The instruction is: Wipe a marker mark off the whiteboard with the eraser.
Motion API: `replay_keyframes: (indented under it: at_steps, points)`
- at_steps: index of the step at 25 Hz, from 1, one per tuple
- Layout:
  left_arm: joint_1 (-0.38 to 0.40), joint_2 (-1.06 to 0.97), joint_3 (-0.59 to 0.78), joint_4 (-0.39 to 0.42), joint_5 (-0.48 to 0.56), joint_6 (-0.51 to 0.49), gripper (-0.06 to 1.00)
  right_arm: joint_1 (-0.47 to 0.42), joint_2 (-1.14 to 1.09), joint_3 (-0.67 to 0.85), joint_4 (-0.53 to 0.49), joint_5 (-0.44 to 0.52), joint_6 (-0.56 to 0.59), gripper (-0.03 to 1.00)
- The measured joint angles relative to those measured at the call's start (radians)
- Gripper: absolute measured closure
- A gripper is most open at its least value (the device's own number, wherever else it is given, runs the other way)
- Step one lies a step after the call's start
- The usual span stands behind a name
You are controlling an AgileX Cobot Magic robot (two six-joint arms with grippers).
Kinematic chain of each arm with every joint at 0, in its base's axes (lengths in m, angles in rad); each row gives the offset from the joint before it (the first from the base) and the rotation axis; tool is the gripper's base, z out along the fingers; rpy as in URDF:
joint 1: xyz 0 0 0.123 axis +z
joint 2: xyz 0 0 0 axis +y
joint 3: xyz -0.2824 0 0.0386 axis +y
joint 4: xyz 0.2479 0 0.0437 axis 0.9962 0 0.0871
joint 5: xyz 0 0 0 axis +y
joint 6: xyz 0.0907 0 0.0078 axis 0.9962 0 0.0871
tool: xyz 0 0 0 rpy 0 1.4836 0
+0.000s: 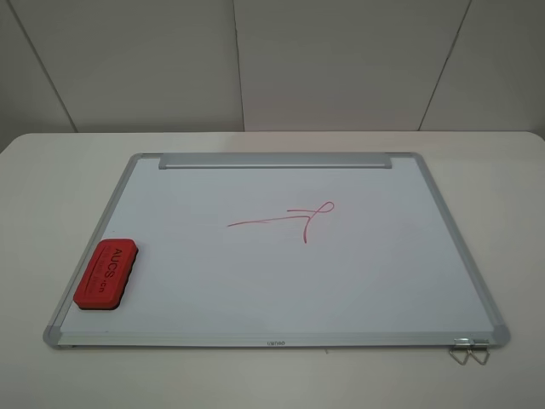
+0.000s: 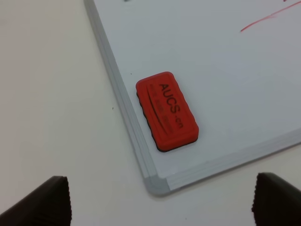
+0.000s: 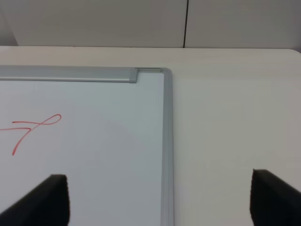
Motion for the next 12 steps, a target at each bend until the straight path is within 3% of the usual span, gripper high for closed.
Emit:
replay_keyframes:
  at_steps: [12]
  points:
    - [0.0,-0.018,0.026,-0.045,-0.043,0.0,0.17,0.0,0.0,0.0,0.0,0.0,0.0,0.27]
